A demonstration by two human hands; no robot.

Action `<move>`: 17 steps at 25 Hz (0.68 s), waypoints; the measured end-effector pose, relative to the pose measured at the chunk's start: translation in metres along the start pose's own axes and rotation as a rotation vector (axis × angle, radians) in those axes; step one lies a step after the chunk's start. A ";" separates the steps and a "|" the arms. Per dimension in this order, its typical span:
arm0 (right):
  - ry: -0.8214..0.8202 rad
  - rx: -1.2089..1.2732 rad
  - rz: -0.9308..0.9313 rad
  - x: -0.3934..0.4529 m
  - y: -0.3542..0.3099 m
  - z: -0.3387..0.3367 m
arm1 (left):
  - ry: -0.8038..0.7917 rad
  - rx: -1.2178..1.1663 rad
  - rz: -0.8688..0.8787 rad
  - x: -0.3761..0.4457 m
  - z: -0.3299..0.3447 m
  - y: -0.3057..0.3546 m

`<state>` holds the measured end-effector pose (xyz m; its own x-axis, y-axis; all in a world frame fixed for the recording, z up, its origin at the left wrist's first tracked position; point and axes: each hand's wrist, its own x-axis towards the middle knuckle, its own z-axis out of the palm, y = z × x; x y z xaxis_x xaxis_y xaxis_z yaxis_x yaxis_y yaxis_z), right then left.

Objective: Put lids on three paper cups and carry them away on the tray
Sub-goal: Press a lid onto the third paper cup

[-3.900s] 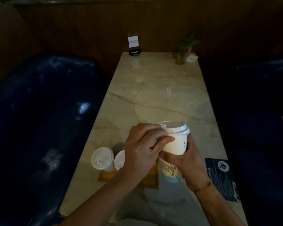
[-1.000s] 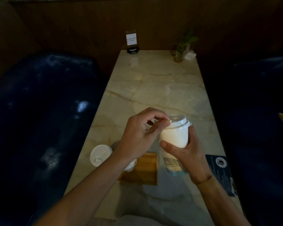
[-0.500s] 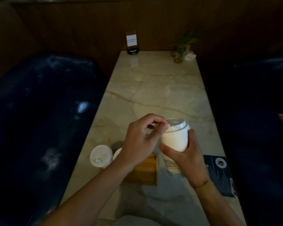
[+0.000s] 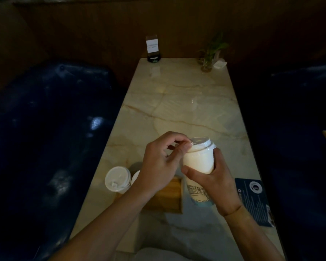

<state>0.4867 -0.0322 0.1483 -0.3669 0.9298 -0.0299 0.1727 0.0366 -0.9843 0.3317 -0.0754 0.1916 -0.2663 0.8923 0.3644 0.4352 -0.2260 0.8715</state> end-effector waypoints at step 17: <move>-0.189 0.293 0.164 0.001 0.034 0.004 | -0.042 -0.441 -0.368 -0.040 0.003 -0.046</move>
<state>0.4882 -0.0321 0.1143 -0.5228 0.8296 -0.1958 -0.0157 -0.2390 -0.9709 0.3250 -0.0997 0.1362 -0.2942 0.9557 0.0059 -0.0820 -0.0314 0.9961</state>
